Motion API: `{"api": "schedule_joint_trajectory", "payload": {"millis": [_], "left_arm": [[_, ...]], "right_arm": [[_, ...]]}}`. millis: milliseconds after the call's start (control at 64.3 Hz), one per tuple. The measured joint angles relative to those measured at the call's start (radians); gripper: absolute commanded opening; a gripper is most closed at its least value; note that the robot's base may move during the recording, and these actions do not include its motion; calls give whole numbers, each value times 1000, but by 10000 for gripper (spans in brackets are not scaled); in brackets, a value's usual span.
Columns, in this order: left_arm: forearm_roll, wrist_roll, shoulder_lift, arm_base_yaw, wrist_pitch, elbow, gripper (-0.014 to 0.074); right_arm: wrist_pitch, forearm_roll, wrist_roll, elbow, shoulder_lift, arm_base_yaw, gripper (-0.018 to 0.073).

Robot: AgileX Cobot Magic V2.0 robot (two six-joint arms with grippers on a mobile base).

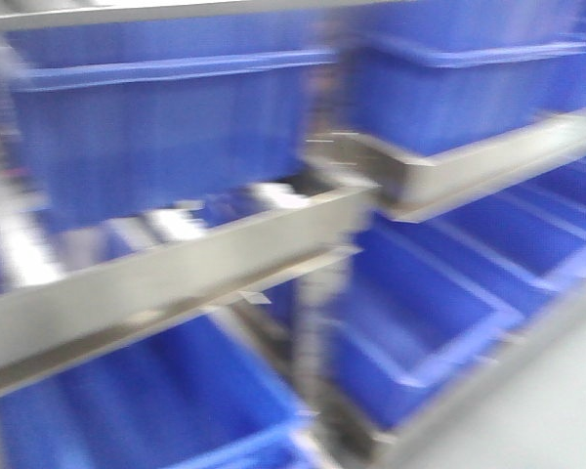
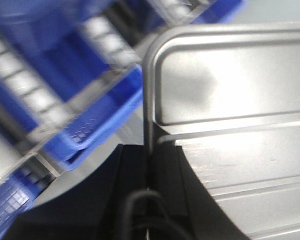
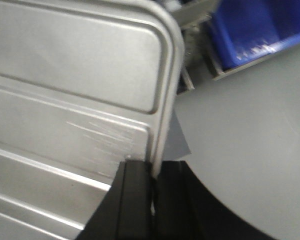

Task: Grab silver tray and place in blue box
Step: 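Drive the base across the room carrying the tray in both grippers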

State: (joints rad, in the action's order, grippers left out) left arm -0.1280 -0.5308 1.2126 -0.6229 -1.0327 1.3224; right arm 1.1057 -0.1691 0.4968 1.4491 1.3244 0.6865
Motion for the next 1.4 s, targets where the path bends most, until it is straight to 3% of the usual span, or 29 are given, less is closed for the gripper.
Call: {"api": "schedule_joint_trajectory", "payload": {"millis": [1399], "left_arm": [[0, 0, 0, 0, 0, 0, -96]], "right_arm": [[2, 0, 0, 0, 0, 0, 57]]}}
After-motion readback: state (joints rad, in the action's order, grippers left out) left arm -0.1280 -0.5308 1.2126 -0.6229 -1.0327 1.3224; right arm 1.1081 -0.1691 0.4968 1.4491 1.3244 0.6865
